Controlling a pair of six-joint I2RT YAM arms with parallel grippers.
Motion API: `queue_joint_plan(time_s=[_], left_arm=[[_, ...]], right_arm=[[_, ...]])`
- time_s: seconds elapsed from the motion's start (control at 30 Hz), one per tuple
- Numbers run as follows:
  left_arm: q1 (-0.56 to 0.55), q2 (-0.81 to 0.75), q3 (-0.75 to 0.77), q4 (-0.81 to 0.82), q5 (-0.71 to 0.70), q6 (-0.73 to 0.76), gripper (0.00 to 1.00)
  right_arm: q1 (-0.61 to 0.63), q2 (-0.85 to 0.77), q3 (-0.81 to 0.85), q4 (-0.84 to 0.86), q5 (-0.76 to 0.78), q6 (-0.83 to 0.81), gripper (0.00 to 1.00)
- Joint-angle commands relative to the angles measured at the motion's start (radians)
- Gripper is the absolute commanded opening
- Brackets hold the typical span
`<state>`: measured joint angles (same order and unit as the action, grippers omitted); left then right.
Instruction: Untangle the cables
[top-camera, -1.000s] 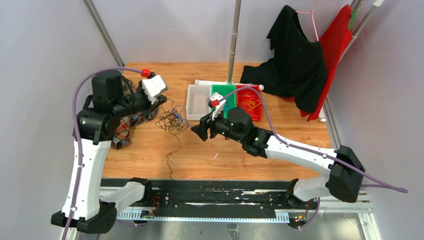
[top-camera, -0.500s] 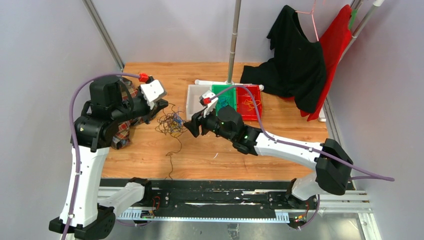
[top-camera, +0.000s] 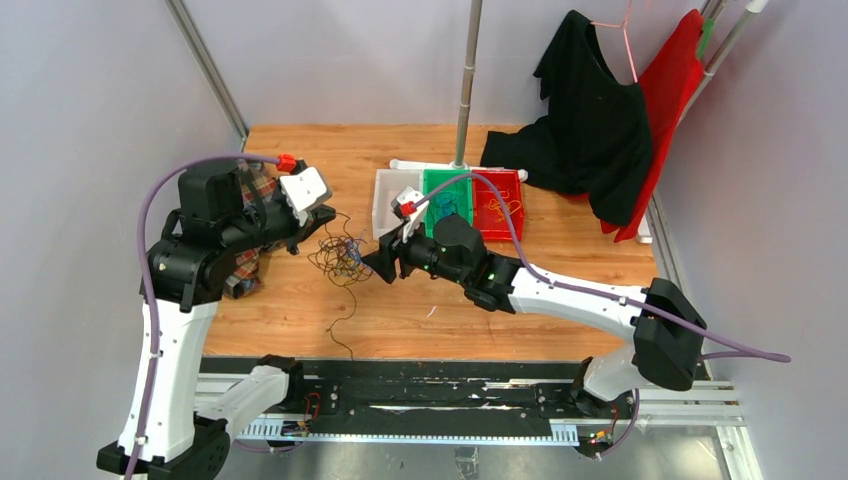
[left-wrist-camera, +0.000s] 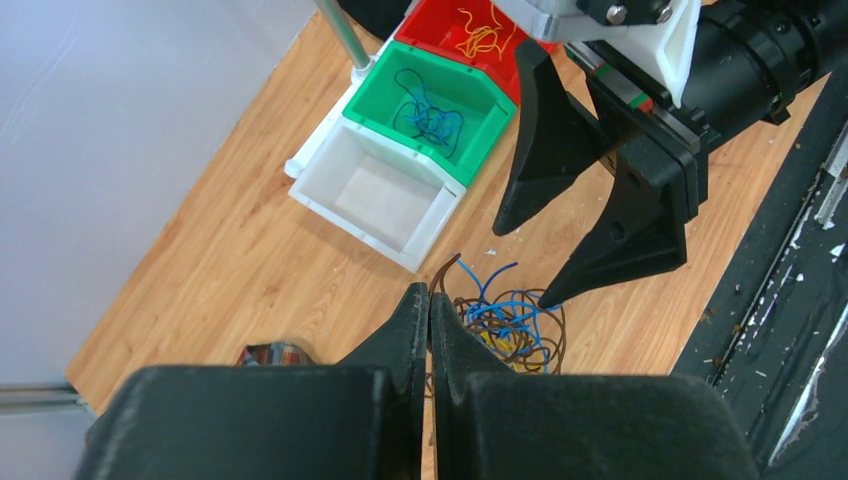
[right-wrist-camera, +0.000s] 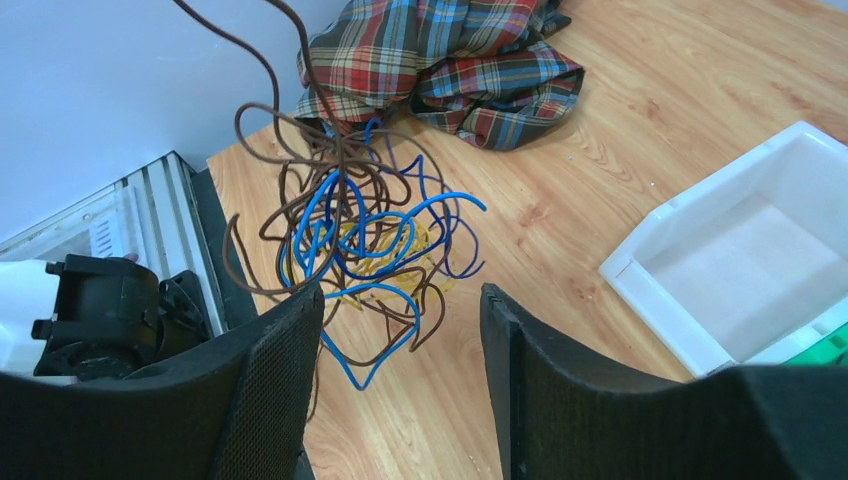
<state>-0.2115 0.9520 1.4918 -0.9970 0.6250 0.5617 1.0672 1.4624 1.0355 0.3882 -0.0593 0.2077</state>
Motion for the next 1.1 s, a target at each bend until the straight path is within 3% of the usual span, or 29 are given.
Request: queue_joint_plan(time_s=[0.0, 0.73, 1.07], left_arm=[[-0.005, -0.018, -0.002, 0.014, 0.017, -0.006, 0.01], [-0.005, -0.022, -0.013, 0.014, 0.027, -0.006, 0.0], [-0.005, -0.018, 0.0, 0.014, 0.038, -0.024, 0.0]], right_arm=[[0.015, -0.004, 0.004, -0.009, -0.023, -0.016, 0.6], [0.014, -0.134, -0.092, -0.039, -0.12, -0.045, 0.64], [0.014, -0.036, -0.002, -0.072, -0.094, -0.084, 0.56]])
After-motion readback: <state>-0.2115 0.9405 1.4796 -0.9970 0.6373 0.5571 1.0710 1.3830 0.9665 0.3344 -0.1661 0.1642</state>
